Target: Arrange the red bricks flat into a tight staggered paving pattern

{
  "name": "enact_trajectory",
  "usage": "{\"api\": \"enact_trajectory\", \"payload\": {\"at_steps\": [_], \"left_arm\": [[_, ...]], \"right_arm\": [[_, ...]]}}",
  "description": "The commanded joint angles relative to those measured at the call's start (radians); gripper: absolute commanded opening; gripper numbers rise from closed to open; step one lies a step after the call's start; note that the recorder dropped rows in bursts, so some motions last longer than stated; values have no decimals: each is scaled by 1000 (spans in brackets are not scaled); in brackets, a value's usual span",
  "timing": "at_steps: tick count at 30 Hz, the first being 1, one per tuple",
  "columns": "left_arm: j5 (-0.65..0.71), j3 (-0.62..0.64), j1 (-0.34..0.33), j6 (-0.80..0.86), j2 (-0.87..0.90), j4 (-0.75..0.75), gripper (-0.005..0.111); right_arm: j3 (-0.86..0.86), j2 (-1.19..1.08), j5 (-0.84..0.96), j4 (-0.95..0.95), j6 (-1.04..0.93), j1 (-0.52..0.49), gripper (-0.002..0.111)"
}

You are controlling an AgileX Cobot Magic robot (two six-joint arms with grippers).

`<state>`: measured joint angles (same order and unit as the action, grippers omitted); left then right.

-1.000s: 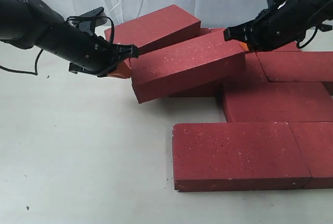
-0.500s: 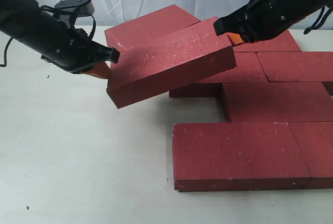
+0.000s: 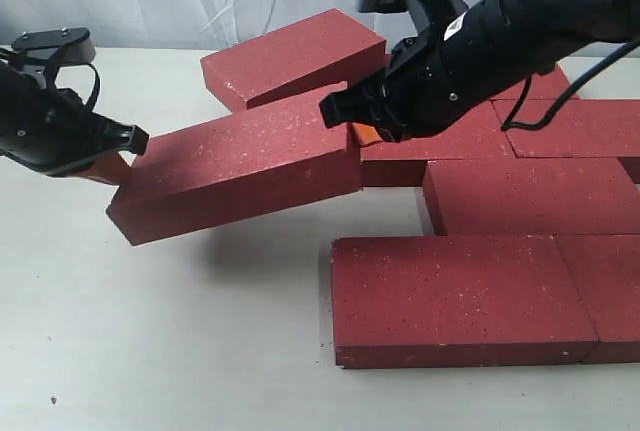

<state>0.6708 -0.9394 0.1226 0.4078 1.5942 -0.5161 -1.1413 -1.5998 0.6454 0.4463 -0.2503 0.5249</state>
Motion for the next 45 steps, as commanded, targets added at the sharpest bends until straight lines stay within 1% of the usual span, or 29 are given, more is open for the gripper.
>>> {"api": "enact_trajectory", "payload": {"at_steps": [1,9,16,24,28,35,38,45], "left_arm": [[-57,44,-2,2,-11,-8,0],[-161,90,-2,2,-11,5,0],[-270,143,-2,2,-11,20,0],[-403,205,-2,4,-11,31,0],[-411,207,-2,4,10,31,0],[-421,207,-2,4,105,20,0],[-423,204,-2,4,110,20,0],[-430,192,-2,4,110,77,0]], "right_arm": [[12,-28,-49,87,1,25,-1],[12,-146,-135,166,1,36,-1],[12,-243,-186,166,1,36,-1],[12,-298,-239,173,1,36,-1],[12,-304,-259,181,1,36,-1],[12,-321,-259,190,1,36,-1],[12,-328,-257,188,1,36,-1],[12,-324,-257,181,5,34,-1]]}}
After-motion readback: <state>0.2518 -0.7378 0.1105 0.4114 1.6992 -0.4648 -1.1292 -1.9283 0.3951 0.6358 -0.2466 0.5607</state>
